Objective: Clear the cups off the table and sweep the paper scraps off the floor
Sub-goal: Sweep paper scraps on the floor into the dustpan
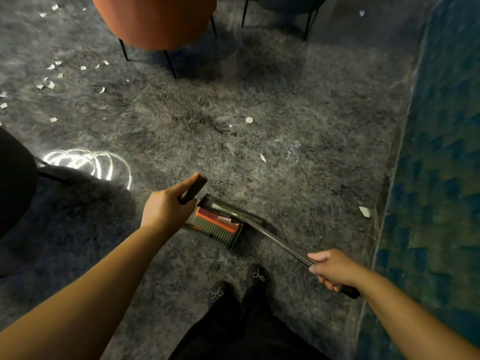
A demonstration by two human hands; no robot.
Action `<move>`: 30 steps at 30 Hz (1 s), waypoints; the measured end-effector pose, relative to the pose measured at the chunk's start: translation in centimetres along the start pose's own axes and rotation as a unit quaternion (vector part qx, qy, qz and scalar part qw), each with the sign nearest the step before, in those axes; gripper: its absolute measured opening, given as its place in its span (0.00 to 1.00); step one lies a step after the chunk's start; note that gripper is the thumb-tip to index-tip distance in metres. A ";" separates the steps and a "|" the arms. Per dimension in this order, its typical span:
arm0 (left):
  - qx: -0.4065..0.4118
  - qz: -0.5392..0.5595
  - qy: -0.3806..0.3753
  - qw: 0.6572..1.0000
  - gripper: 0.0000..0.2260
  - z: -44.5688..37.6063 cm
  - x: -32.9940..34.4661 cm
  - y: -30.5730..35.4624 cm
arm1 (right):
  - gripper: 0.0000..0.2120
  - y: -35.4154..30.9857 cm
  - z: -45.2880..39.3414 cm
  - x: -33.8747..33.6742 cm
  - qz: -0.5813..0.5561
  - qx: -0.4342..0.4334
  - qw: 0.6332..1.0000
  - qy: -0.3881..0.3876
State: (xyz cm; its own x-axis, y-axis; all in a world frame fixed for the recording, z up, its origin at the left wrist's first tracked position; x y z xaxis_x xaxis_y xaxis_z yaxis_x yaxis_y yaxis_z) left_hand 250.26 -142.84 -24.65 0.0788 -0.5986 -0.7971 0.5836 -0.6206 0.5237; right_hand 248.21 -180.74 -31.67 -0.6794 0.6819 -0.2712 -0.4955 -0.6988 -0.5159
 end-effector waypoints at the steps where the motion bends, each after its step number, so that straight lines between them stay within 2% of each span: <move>1: 0.004 0.000 0.002 1.000 0.26 0.2 -0.1 -0.2 | 0.25 0.0 0.2 0.1 -0.008 -0.002 1.000 0.008; 15: -0.001 0.043 0.015 0.999 0.28 -0.7 -2.1 -1.4 | 0.25 -2.2 -0.5 -1.6 -0.098 -0.030 0.988 0.119; 23: 0.023 0.049 0.014 0.998 0.26 -5.6 -2.0 2.6 | 0.26 -3.3 -4.1 -4.4 -0.133 -0.022 0.979 0.153; 30: 0.045 0.021 -0.001 0.999 0.26 -11.7 0.3 8.3 | 0.26 -5.7 -8.2 -11.1 -0.123 -0.021 0.979 0.159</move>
State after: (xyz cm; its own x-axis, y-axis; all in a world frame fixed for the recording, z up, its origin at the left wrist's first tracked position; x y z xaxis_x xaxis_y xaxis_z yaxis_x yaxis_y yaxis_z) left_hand 264.61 -142.30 -24.06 0.0996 -0.6256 -0.7738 0.5045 -0.6385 0.5812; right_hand 263.01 -182.54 -32.38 -0.3360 0.8661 -0.3701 -0.5960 -0.4998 -0.6285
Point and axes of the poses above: each hand's wrist, its own z-axis away from the middle knuckle, its own x-axis out of the palm, y = z × x, the point moved 5 cm from there along -z, towards the middle knuckle, and after that the axes turned 13 degrees about -x, right-handed, at the moved point
